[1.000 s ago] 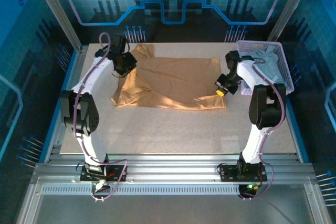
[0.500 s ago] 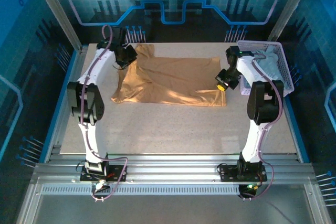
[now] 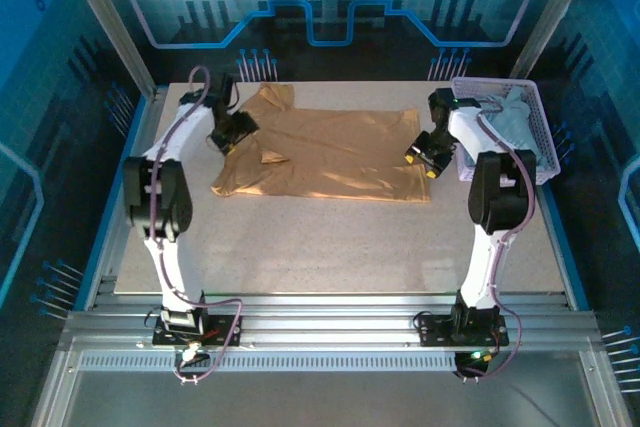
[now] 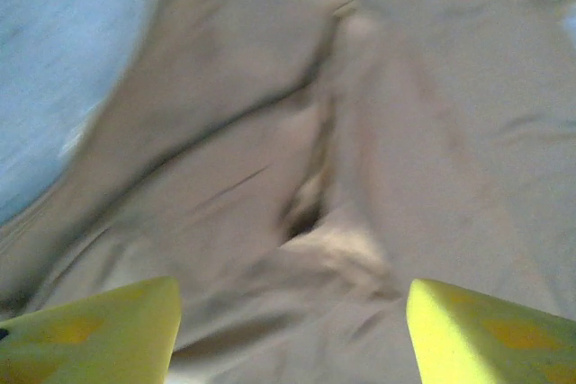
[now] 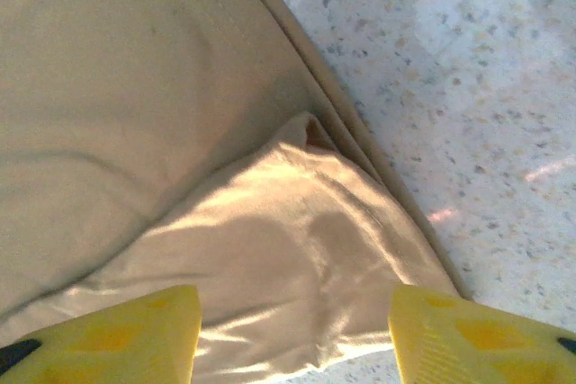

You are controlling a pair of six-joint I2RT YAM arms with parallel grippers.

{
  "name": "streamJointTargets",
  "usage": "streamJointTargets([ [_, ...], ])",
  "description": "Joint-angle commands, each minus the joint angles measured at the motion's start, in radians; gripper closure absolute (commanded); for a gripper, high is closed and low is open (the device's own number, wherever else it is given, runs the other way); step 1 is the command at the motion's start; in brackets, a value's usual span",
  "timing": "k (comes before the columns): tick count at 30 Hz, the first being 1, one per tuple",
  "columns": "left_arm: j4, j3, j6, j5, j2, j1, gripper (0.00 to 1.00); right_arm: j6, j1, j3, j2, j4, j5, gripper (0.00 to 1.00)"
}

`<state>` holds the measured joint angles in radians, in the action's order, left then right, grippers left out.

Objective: Fold and stack the t-shirts

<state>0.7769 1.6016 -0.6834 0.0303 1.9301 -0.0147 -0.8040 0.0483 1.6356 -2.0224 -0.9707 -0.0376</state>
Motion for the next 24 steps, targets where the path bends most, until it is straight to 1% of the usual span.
streamJointTargets([
  [1,0.017,-0.225,-0.108,0.027,-0.177,0.104,0.33,0.051,-0.013,-0.101,0.129,0.012,0.022,0.40],
  [2,-0.012,-0.303,-0.132,0.062,-0.206,0.132,0.33,0.056,-0.013,-0.148,0.158,0.028,0.014,0.40],
  [4,-0.059,-0.404,-0.177,0.110,-0.239,0.180,0.35,0.060,-0.013,-0.247,0.206,0.068,-0.014,0.40],
  [7,-0.163,-0.498,-0.281,0.193,-0.248,0.235,0.36,0.068,-0.014,-0.361,0.259,0.142,-0.065,0.40],
  [11,-0.241,-0.513,-0.394,0.232,-0.209,0.242,0.38,0.068,-0.029,-0.431,0.260,0.186,-0.085,0.41],
  [15,-0.307,-0.543,-0.486,0.249,-0.184,0.237,0.44,0.059,-0.050,-0.463,0.240,0.220,-0.097,0.43],
  [18,-0.336,-0.545,-0.520,0.256,-0.157,0.228,0.51,0.058,-0.050,-0.453,0.221,0.218,-0.102,0.44],
  [21,-0.338,-0.525,-0.535,0.247,-0.133,0.219,0.63,0.040,-0.051,-0.447,0.199,0.208,-0.094,0.47],
  [24,-0.319,-0.502,-0.529,0.224,-0.113,0.217,0.82,0.023,-0.051,-0.440,0.163,0.221,-0.100,0.53],
])
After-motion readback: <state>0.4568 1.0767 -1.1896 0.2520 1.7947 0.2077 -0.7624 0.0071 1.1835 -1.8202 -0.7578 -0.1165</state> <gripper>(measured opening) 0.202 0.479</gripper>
